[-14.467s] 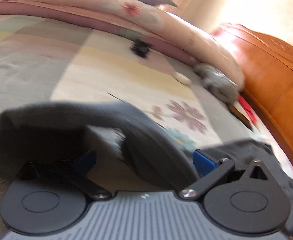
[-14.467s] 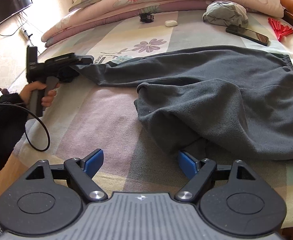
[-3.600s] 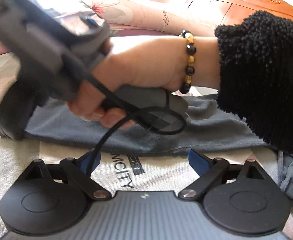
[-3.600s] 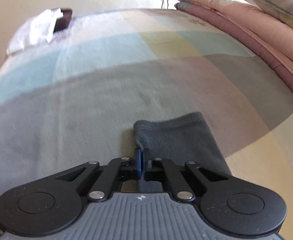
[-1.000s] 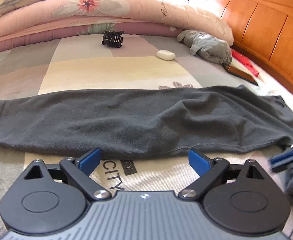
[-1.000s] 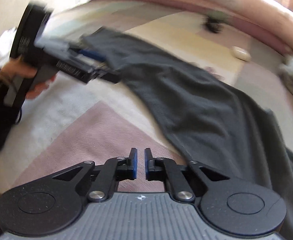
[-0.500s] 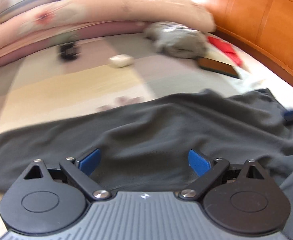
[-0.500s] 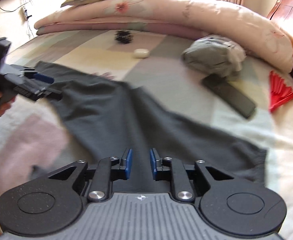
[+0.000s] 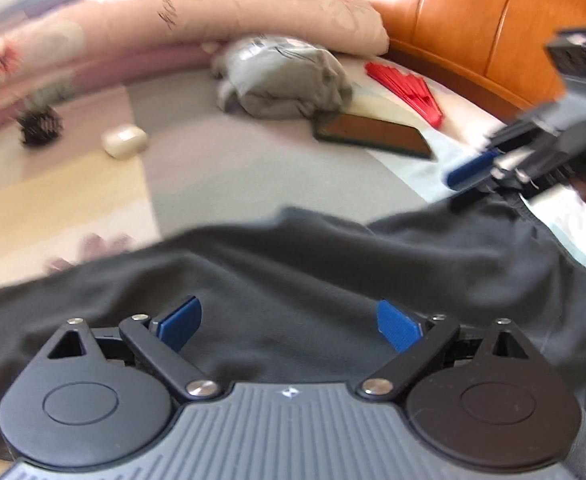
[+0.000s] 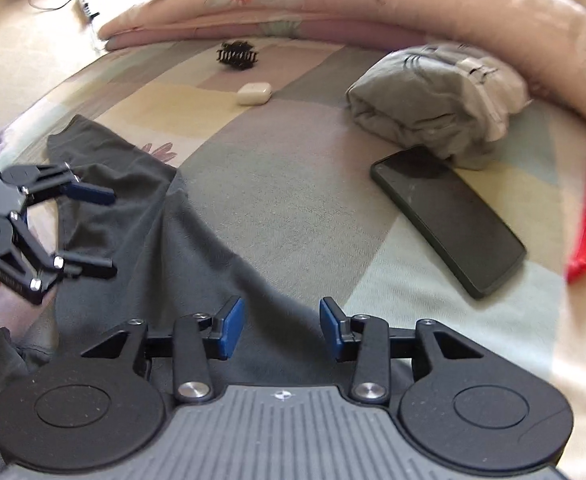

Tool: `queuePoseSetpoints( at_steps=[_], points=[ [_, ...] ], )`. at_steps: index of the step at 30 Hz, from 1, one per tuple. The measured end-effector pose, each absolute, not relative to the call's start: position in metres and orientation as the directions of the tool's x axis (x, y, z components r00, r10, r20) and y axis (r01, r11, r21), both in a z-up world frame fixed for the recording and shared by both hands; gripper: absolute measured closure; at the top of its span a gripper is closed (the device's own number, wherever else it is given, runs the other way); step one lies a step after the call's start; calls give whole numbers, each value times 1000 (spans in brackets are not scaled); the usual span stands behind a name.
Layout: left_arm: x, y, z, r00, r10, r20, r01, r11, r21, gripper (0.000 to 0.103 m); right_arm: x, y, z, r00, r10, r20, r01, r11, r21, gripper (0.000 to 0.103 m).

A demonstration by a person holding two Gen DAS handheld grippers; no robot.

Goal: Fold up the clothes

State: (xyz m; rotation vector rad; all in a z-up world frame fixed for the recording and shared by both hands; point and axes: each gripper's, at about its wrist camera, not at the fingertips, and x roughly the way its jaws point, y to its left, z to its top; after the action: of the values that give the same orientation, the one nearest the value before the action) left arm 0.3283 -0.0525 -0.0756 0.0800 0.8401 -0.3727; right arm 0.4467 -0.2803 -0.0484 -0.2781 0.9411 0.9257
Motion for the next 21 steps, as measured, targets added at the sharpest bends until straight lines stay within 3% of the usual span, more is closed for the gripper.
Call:
queuePoseSetpoints(
  at_steps=[3,8,13,19,21],
  points=[
    [328,-57,-83,600,-249,-760,357,934,-24,8,476,-277,-62,161,601,-783,-784,560,268,55],
    [328,-52,-81,610,-259,-749,345,938,-44,8,505,-267,-90,22,694,-720,-747,490,450,49],
    [329,-51,-81,615,-250,-748,339,940,-36,8,497,-272,-92,-56,709,-703,-750,435,498,48],
    [330,-51,-81,615,-265,-743,342,938,-52,8,482,-271,-88,1,673,-739,-785,458,416,63],
    [330,-53,-81,615,-261,-744,349,936,-40,8,477,-269,-87,29,661,-749,-798,467,381,77]
  ],
)
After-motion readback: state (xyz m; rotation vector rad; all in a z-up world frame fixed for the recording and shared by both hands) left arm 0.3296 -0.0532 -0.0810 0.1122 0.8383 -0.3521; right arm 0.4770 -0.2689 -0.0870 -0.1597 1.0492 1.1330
